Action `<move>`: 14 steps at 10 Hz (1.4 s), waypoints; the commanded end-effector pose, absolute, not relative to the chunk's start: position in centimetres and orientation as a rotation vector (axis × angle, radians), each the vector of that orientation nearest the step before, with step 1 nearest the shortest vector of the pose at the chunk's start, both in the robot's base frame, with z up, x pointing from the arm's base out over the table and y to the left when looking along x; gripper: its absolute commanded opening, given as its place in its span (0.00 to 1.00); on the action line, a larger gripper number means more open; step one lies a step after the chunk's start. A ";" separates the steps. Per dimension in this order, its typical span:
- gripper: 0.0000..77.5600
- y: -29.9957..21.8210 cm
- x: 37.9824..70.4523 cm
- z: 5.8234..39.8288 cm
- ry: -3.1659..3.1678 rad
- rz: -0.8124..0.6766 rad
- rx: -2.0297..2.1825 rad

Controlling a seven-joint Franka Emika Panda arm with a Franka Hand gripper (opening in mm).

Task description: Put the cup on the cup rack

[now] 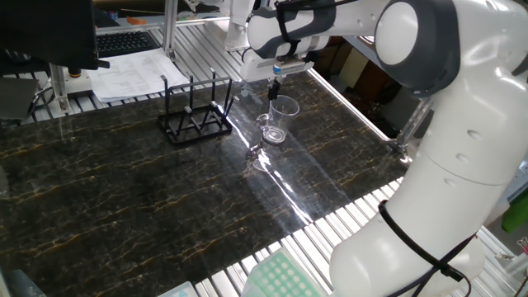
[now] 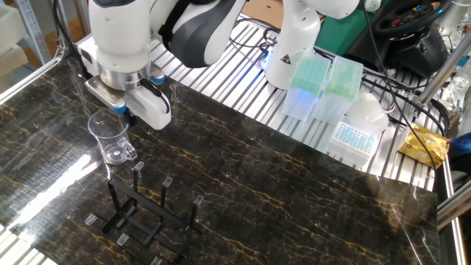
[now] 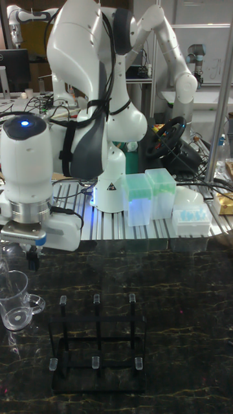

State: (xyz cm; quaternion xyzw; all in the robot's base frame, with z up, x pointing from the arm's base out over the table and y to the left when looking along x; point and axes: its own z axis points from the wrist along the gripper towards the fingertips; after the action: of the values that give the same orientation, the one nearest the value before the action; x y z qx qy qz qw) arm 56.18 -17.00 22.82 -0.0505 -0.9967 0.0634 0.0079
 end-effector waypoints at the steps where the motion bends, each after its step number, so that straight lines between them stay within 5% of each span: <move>1: 0.00 -17.3 56.5 22.6 -3.098 0.205 -0.126; 14: 0.00 -17.3 56.6 22.0 -3.085 0.209 -0.117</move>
State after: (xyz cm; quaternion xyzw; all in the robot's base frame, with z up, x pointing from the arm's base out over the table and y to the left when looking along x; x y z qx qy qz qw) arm 56.51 -17.27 21.83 -0.0392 -0.9967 0.0662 0.0261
